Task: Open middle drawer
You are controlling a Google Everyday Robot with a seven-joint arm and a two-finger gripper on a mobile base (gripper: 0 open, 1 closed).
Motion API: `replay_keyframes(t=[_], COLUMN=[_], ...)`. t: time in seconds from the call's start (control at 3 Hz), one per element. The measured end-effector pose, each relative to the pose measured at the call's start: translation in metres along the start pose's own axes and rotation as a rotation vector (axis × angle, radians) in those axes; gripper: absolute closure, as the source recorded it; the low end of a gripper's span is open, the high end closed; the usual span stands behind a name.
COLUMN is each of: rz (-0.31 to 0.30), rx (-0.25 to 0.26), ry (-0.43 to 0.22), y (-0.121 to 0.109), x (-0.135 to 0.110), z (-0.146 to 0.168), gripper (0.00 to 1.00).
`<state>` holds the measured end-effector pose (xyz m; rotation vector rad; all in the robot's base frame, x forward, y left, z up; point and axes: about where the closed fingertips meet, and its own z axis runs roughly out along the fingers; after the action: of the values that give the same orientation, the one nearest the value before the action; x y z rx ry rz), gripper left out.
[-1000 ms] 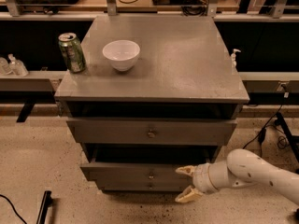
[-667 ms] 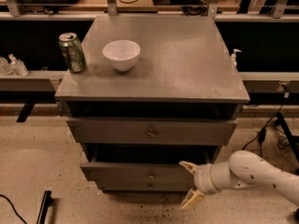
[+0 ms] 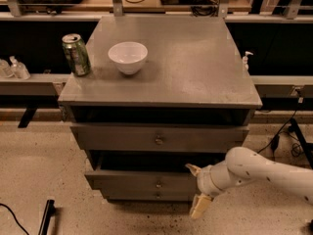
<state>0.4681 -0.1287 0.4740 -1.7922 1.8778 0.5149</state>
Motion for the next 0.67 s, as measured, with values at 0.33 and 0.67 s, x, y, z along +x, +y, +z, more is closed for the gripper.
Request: replay_keyframes(t=[0.33,0.67], rz=[-0.001,0.013], rx=[-0.048,-0.062], ry=[0.062,0.081], y=[-0.019,-0.031], x=[0.014,0.026], z=[0.014,0.026], gripper=[0.0,0.0])
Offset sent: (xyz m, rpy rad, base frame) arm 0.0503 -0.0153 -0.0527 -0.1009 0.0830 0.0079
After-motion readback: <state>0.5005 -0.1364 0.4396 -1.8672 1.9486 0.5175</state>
